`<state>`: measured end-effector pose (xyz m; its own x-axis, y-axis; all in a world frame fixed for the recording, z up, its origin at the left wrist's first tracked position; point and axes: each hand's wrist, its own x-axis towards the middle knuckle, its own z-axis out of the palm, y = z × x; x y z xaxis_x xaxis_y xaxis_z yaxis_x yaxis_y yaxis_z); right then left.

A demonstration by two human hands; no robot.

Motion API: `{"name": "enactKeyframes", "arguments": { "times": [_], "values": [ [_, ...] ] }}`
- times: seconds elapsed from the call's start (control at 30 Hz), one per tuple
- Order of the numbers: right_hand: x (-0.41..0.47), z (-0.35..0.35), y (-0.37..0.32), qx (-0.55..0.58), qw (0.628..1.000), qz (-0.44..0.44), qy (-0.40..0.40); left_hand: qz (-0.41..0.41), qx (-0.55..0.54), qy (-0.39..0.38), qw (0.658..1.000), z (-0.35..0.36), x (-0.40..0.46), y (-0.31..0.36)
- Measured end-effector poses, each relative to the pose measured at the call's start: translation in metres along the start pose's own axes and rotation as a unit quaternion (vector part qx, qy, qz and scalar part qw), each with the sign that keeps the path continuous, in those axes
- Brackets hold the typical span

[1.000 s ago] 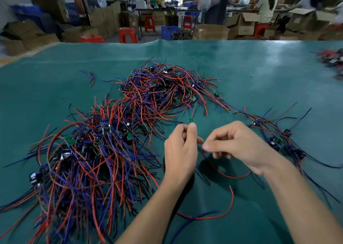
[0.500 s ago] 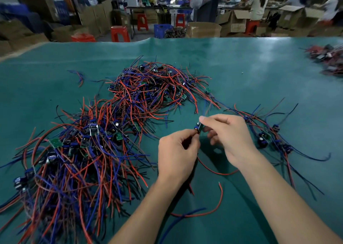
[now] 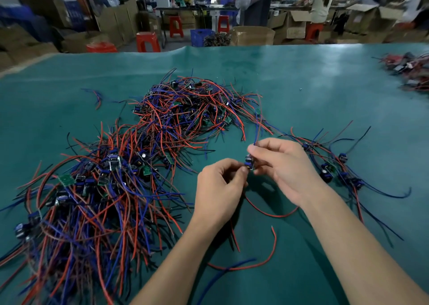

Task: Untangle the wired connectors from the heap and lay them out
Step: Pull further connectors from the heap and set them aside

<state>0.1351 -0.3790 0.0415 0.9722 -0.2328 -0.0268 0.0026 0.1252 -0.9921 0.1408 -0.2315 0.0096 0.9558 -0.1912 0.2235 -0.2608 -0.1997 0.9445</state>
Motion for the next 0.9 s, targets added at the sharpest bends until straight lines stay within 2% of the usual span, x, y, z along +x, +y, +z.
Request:
{"name": "enactKeyframes", "arguments": {
  "times": [0.13, 0.37, 0.47, 0.53, 0.57, 0.6, 0.67, 0.73, 0.8, 0.9],
  "values": [
    [0.003, -0.005, 0.006, -0.154, 0.979, -0.113, 0.071, -0.02, -0.016, 0.011, 1.0, 0.001, 0.001, -0.001],
    [0.019, -0.034, 0.002, -0.137, 0.943, -0.187, 0.238, -0.016, 0.038, -0.004, 0.999, 0.005, 0.0, -0.003],
    [0.022, -0.048, -0.001, -0.079, 0.912, -0.196, 0.352, -0.016, 0.045, 0.007, 0.999, 0.006, -0.001, -0.003],
    [0.019, -0.053, -0.001, -0.091, 0.886, -0.185, 0.416, -0.016, 0.037, 0.036, 0.999, 0.005, -0.001, -0.003],
    [0.017, -0.05, -0.001, -0.114, 0.887, -0.177, 0.411, -0.015, 0.031, 0.054, 0.998, 0.005, -0.001, -0.003],
    [0.014, -0.043, 0.001, -0.128, 0.905, -0.165, 0.37, -0.013, 0.022, 0.07, 0.997, 0.004, 0.0, -0.003],
    [0.006, -0.018, 0.004, -0.149, 0.96, -0.121, 0.206, -0.009, 0.003, 0.088, 0.996, 0.003, 0.0, -0.001],
    [-0.002, 0.005, 0.009, -0.179, 0.977, -0.101, 0.06, 0.0, -0.005, 0.081, 0.997, 0.003, 0.0, 0.0],
    [-0.004, 0.014, 0.012, -0.198, 0.972, -0.129, 0.013, 0.006, 0.005, 0.069, 0.998, 0.003, 0.001, -0.001],
    [-0.002, 0.007, 0.011, -0.183, 0.972, -0.144, 0.001, -0.009, 0.007, 0.057, 0.998, 0.003, 0.002, -0.001]
  ]
}}
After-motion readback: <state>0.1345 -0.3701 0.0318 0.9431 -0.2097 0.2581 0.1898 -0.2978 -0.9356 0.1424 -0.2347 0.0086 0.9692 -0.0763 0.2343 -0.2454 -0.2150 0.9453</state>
